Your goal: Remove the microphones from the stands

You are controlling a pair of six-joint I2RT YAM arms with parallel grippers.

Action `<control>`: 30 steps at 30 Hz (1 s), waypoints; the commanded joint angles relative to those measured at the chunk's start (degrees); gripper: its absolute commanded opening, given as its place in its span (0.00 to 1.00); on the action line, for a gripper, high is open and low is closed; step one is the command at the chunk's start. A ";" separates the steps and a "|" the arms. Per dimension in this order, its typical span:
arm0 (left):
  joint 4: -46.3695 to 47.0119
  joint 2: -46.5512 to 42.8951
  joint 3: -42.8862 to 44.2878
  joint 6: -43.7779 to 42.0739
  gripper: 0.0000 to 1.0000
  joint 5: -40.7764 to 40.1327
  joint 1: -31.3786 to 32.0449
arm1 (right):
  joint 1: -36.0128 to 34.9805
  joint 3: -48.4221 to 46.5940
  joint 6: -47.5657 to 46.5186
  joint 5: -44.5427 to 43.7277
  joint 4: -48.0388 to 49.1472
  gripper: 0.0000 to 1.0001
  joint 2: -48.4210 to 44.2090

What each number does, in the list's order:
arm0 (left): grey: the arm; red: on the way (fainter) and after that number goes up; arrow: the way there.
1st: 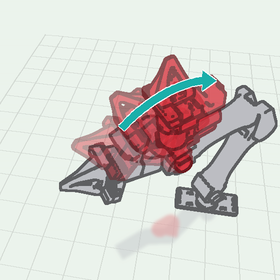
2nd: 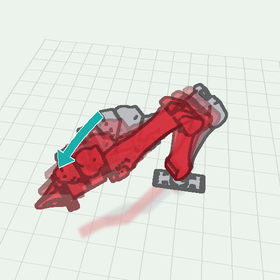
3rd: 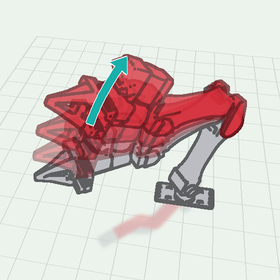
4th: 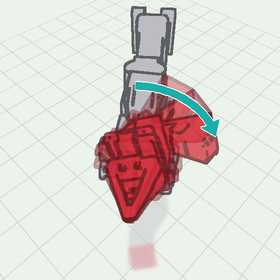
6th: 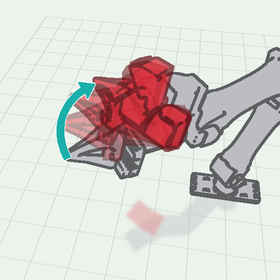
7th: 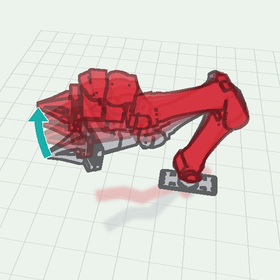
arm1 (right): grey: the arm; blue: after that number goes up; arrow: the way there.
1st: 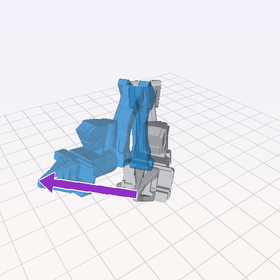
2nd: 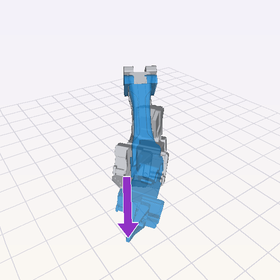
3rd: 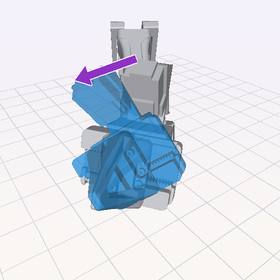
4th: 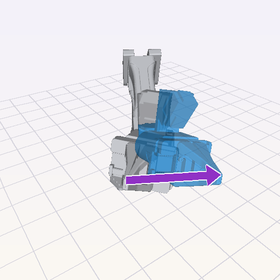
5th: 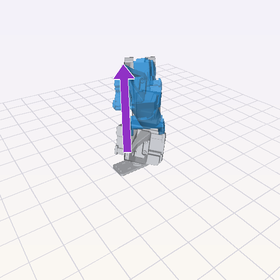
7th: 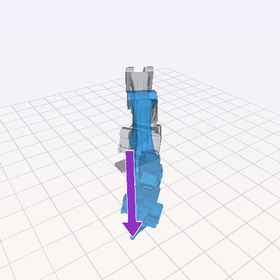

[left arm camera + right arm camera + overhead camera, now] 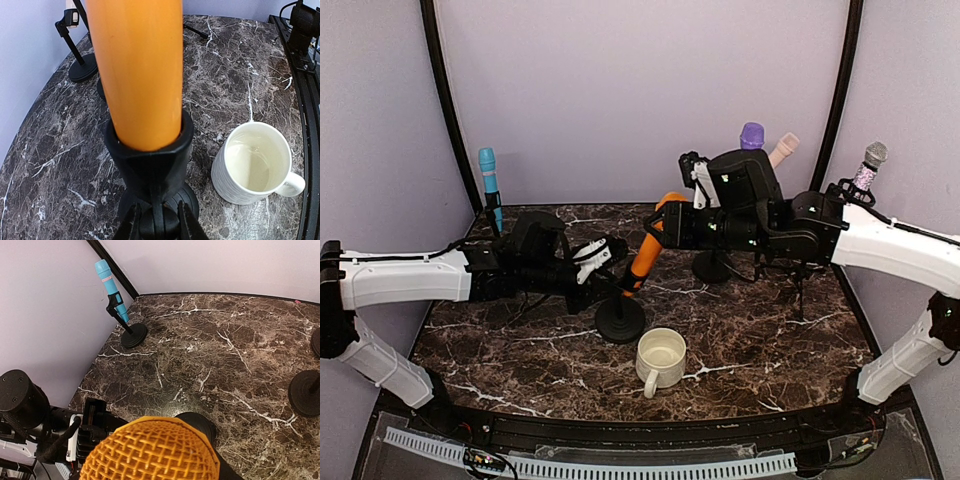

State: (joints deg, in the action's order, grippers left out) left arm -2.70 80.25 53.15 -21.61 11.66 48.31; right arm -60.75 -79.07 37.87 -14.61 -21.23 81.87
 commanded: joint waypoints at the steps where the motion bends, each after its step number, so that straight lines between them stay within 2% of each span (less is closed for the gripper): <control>1: -10.99 1.53 -1.83 -0.83 0.00 -4.09 -0.66 | 1.47 -6.14 -3.44 -3.88 10.32 0.19 -5.34; 21: -11.46 1.26 -1.49 -0.95 0.00 -4.24 -0.59 | 1.54 -9.70 -18.09 16.82 6.99 0.19 -3.37; 25: -11.41 1.14 -1.53 -1.02 0.00 -4.52 -0.63 | 2.19 -9.31 -16.33 14.09 6.76 0.19 -3.47; 30: -10.60 0.91 -1.79 -1.00 0.00 -6.82 -0.67 | 4.39 -11.52 -5.97 2.81 2.48 0.19 -2.83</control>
State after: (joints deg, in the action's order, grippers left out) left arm -3.29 80.23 53.54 -21.91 11.29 48.58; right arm -58.52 -83.59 24.34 -3.31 -27.11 82.43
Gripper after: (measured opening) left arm 0.214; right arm 0.495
